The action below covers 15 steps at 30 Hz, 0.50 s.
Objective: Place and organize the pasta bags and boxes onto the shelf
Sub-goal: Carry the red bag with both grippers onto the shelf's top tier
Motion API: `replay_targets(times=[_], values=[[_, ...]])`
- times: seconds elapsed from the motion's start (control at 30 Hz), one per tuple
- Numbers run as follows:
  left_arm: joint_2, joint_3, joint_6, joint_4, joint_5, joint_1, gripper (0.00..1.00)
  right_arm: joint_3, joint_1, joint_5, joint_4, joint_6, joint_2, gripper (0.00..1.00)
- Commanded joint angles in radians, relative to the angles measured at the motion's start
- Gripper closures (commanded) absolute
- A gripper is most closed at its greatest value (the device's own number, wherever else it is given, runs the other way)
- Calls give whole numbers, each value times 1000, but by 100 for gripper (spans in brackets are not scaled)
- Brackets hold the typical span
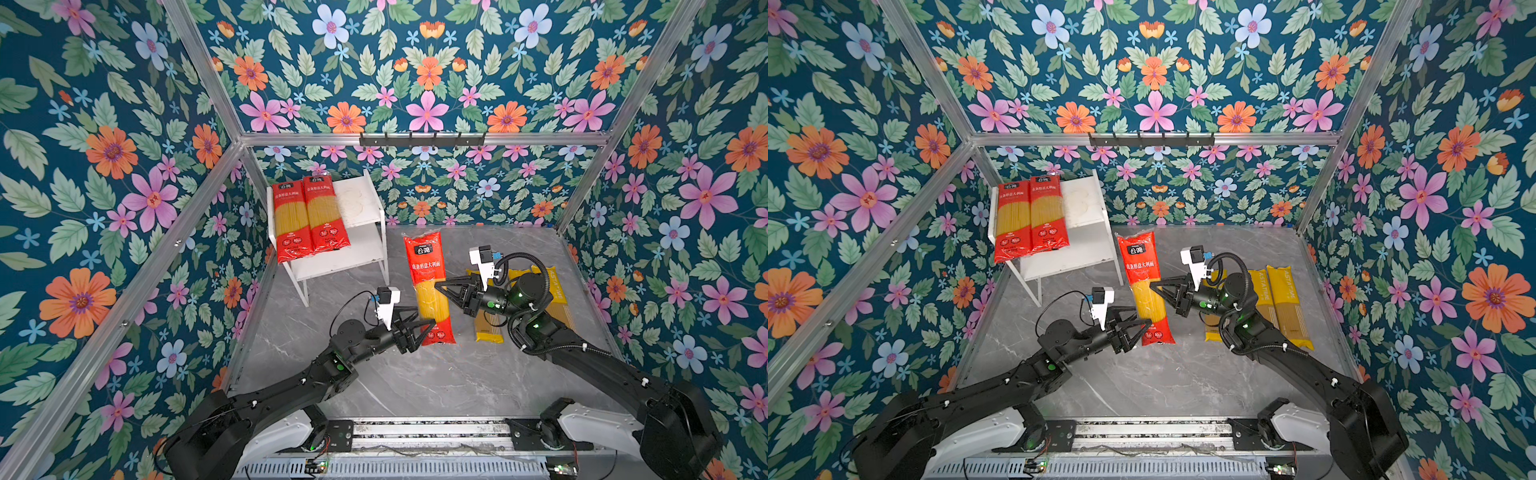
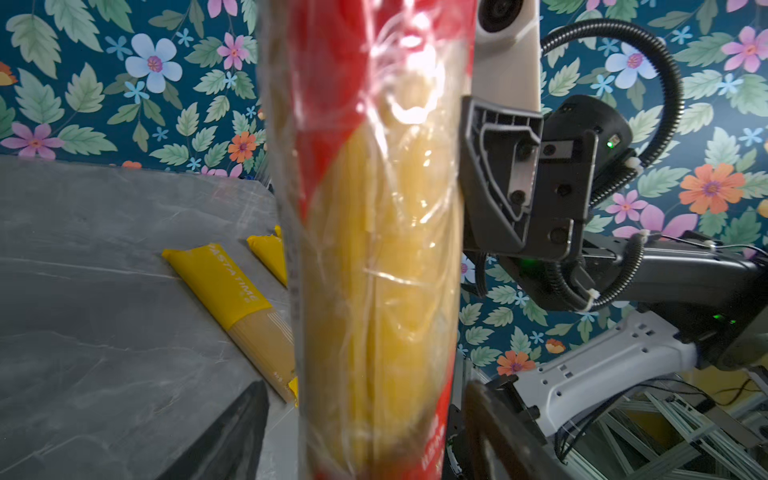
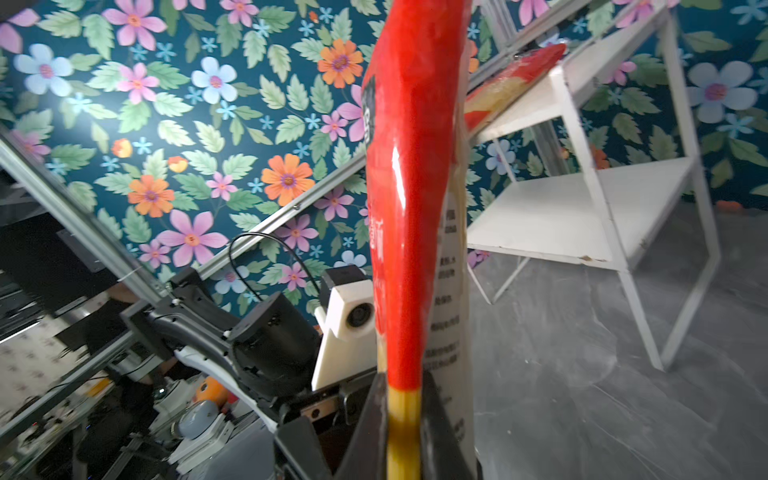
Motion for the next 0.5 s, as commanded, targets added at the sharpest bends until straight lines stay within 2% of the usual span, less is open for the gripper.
replay_targets(times=[0.0, 0.27, 0.4, 0.47], values=[[-21, 15, 29, 55, 58, 0, 27, 33, 6, -88, 252, 95, 13, 100], [-44, 50, 42, 31, 120, 1, 42, 73, 9, -148, 327, 178, 70, 100], [-57, 55, 46, 2, 96, 2, 58, 93, 8, -123, 303, 195, 93, 100], [-64, 63, 45, -22, 72, 3, 64, 94, 9, -98, 263, 179, 97, 94]])
